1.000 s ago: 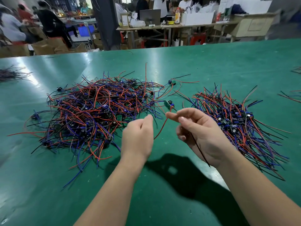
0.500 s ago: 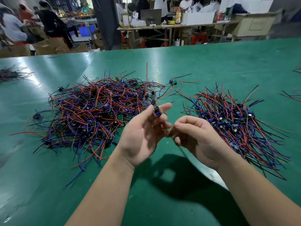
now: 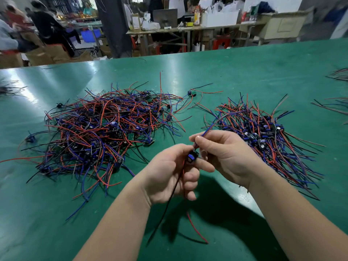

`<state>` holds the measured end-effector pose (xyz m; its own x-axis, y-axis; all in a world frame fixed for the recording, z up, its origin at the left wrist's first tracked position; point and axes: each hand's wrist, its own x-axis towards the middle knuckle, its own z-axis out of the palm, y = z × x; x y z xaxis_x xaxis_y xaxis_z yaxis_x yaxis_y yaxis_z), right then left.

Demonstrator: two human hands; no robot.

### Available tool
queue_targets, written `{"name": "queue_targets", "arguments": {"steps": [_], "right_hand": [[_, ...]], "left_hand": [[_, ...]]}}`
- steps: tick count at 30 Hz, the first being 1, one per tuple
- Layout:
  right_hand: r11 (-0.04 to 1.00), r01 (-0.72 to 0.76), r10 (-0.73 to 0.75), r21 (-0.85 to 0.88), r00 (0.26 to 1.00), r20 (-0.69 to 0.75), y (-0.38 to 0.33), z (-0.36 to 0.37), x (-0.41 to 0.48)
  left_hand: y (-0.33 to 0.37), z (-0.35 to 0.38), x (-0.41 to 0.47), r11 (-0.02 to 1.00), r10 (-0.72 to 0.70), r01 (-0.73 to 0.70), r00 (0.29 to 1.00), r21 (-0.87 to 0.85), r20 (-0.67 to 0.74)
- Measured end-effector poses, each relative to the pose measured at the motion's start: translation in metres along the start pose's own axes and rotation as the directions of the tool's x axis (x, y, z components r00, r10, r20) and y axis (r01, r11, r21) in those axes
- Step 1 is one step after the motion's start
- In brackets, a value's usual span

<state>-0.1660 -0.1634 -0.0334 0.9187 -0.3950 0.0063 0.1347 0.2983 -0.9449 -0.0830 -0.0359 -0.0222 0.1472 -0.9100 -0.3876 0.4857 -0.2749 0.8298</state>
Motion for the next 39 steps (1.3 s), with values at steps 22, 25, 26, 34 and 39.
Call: {"name": "queue_targets", "arguments": {"steps": [22,25,26,34,39], "right_hand": [[0.963,0.264,-0.185,0.055,0.795,-0.578,-0.031,-0.04,0.009],[0.964,0.255,-0.164,0.075,0.792,-0.588,-0.031,-0.039,0.009],[0.967,0.237,-0.139,0.089,0.79,-0.597,-0.031,-0.04,0.009],[0.97,-0.031,0.159,0.243,0.832,-0.531,-0.022,-0.036,0.016],[0.964,-0.169,0.135,-0.203,0.976,-0.171,-0.008,-0.025,0.008]], "left_hand": [[-0.014,0.001,0.001,0.948,0.048,-0.037,0.999,0.317,-0.025],[-0.013,-0.002,-0.002,0.928,0.051,-0.041,0.999,0.369,-0.016],[-0.013,-0.002,-0.003,0.927,0.04,-0.039,0.999,0.373,0.006],[-0.013,-0.008,0.002,0.965,0.213,-0.227,0.97,0.128,0.119],[-0.003,-0.007,0.005,0.881,0.391,-0.404,0.915,-0.247,-0.1]]}}
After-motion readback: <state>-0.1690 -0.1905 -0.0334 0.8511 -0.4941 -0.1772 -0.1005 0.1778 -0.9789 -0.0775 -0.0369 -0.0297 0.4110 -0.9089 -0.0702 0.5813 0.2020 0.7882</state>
